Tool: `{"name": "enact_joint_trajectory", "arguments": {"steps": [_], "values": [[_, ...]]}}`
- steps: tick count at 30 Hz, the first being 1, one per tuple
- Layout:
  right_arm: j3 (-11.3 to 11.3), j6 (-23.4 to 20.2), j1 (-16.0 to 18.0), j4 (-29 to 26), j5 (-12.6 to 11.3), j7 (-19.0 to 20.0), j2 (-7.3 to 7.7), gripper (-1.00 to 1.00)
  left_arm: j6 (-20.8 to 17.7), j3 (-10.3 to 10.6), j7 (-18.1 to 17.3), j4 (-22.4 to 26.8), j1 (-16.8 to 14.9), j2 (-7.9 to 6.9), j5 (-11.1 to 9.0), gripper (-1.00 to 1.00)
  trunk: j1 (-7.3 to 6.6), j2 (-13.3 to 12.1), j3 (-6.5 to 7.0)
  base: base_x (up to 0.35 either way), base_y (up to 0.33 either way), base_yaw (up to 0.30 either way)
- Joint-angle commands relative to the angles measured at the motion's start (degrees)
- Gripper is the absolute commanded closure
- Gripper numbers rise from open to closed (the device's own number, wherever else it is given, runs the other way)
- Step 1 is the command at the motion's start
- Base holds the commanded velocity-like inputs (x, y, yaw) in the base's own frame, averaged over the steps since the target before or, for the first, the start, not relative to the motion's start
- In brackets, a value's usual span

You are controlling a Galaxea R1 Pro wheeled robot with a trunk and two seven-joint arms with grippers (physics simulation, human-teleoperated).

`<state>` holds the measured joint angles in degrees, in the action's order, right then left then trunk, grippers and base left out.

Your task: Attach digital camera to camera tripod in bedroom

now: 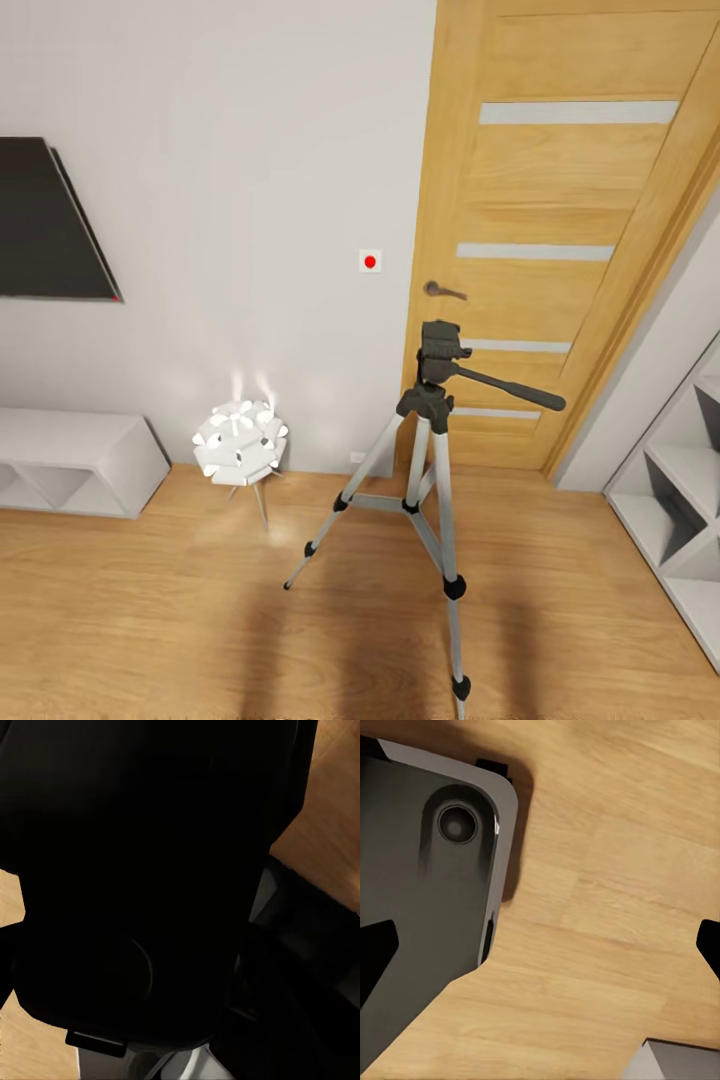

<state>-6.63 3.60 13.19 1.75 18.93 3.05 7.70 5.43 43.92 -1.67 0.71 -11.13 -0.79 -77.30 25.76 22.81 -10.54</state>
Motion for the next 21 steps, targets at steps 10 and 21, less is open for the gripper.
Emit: {"name": "enact_joint_trajectory", "arguments": {"steps": [10,21], "values": [[-0.48,0.35,0.09,0.18,0.4,0.12,0.04,-1.0,0.11,0.46,-0.26,-0.01,-0.03,-0.01,-0.57,1.0,0.03,0.11,-1.02,0.0,0.0,0.0],[-0.48,0.44,0.08,0.18,0.32,0.03,-0.03,-1.0,0.11,0.46,-0.26,-0.01,-0.03,-0.01,-0.57,1.0,0.03,0.11,-2.03,0.0,0.0,-0.005]]}}
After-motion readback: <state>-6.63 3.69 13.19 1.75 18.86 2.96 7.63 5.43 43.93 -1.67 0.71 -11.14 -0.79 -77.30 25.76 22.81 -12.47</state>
